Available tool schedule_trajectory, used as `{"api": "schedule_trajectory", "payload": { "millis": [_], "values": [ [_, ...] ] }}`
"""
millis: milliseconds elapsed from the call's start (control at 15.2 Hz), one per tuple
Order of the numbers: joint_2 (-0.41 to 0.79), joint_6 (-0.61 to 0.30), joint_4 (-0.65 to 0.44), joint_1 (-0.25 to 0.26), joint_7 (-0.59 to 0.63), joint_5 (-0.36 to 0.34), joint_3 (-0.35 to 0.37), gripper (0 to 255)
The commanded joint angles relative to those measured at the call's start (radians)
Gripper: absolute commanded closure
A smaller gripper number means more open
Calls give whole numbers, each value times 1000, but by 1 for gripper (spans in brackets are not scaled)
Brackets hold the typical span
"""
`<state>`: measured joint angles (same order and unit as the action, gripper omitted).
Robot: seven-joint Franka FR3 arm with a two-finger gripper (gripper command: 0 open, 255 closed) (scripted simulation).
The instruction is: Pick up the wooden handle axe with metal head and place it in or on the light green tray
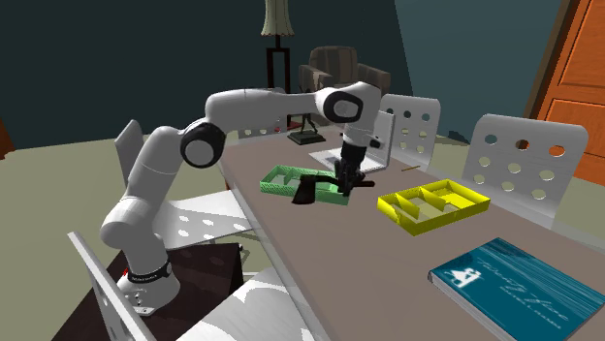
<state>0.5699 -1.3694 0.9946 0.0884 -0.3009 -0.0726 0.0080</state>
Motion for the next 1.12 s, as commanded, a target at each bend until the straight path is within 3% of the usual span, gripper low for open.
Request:
{"api": "schedule_trajectory", "payload": {
  "millis": [0, 528, 1056],
  "values": [
    [13, 35, -48, 1, -1, 0, 0, 255],
    [-29, 12, 27, 122, 162, 10, 43, 255],
    [22, 41, -50, 248, 323, 18, 84, 255]
  ]
}}
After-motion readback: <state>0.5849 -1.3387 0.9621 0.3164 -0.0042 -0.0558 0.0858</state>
